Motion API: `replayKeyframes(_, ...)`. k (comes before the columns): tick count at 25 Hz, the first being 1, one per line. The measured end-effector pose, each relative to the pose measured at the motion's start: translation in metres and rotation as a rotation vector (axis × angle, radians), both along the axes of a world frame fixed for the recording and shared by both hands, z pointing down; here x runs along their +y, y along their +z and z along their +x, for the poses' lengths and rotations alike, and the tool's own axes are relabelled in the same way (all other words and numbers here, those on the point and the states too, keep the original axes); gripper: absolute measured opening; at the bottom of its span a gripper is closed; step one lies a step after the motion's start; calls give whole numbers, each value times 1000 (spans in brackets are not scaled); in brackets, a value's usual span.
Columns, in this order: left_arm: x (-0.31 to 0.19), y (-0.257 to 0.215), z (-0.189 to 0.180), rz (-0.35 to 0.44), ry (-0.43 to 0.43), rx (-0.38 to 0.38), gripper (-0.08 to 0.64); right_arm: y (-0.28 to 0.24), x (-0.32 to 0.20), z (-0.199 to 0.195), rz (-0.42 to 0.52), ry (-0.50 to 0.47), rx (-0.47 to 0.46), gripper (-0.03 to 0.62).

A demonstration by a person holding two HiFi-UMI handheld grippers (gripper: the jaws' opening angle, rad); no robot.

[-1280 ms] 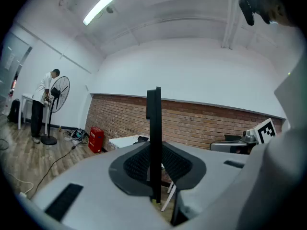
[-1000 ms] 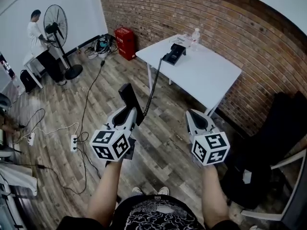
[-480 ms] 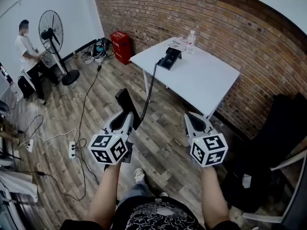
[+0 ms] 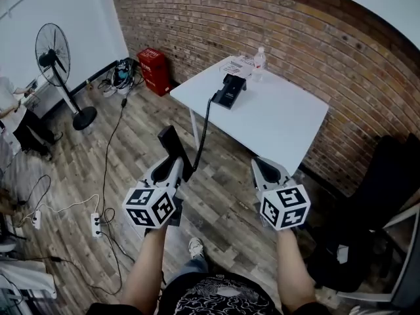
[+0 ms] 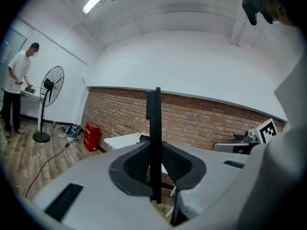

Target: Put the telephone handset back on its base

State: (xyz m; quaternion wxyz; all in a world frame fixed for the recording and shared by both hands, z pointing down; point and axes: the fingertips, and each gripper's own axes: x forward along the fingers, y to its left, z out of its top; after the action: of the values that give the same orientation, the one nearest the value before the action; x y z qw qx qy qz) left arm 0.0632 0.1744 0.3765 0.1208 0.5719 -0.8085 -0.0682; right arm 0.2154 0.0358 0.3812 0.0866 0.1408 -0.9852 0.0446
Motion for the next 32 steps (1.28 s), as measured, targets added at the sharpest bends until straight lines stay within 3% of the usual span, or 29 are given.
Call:
replayKeyframes(7,-24,-2,-76,9,46,21,74,-6,-16,-70,9,44,23,2)
replayKeyframes(15,-37,2,-137,10,87,42,74,-10,-21,-130,16,76,40,2)
replayKeyframes(32,-73,13,-197,13,149,61,74,-3,-50,-181,23,144,54,2)
